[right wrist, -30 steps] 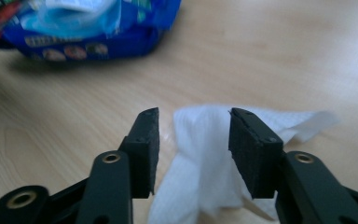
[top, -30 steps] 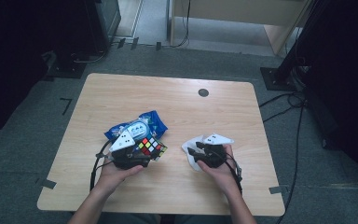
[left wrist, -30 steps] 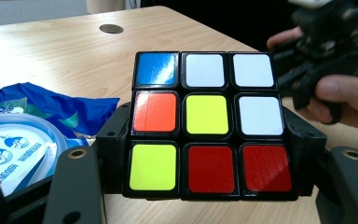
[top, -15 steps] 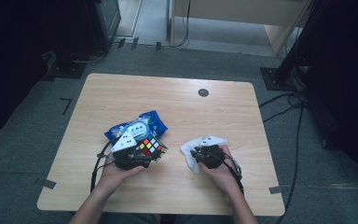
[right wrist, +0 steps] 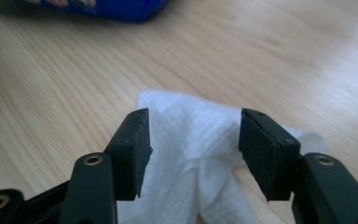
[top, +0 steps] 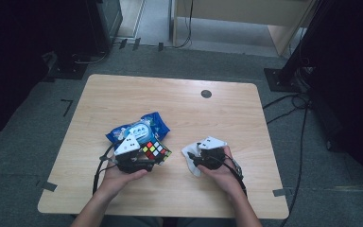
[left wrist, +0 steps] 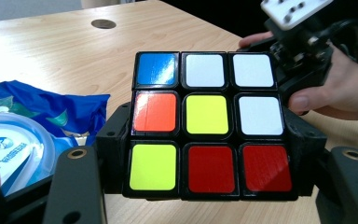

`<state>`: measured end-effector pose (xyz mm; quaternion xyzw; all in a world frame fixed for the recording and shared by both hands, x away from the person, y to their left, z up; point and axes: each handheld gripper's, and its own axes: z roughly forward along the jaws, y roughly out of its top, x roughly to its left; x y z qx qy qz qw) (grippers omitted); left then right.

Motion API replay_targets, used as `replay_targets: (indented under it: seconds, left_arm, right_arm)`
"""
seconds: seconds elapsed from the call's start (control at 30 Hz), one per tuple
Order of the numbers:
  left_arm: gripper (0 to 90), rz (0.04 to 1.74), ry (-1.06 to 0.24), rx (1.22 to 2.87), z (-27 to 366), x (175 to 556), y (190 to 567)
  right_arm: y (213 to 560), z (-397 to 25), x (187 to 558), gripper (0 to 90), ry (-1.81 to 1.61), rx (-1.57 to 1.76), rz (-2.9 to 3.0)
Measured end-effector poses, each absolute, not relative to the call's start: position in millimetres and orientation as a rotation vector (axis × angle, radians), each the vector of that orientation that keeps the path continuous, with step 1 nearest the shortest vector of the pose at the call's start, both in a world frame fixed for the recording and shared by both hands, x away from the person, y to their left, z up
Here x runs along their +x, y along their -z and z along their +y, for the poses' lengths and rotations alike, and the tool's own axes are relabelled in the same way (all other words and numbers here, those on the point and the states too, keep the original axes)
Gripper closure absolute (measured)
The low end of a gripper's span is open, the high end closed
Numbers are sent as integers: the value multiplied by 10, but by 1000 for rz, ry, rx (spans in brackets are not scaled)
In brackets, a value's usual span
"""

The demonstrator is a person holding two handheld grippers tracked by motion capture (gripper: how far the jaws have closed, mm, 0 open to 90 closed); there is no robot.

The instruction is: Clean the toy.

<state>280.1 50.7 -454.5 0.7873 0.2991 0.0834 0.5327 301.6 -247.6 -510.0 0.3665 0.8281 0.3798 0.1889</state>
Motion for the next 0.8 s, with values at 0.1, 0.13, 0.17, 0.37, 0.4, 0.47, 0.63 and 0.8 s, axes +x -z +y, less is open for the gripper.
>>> replay_targets:
  seconds: [0.1,0.13,0.17,0.37,0.4,0.47,0.63,0.8]
  left_arm:
    - [342,709,-195,1886,498,2805,4560]
    - [342,709,-195,1886,494,2803,4563]
    - [342,705,-197,1889,491,2800,4563]
    - [342,678,-213,1892,475,2778,4559]
    - [342,666,-227,1901,467,2769,4563]
    - [342,655,-243,1912,458,2763,4568]
    - [342,620,-253,1933,394,2736,4593]
    - [342,597,-259,1939,350,2706,4611]
  right_arm:
    - [5172,-2476,3034,492,-1042,1072,2364]
    - [5175,-2482,3036,520,-1055,1084,2368]
    - [5176,-2489,3037,566,-1070,1098,2374]
    - [5160,-2466,3000,834,-1088,1177,2343]
    - [5143,-2456,2991,841,-1086,1184,2341]
    - [5058,-2449,2958,850,-1148,1181,2312]
    - [4647,-2393,2787,853,-1480,1150,2186]
    - [4330,-2216,2578,853,-1677,1055,2114]
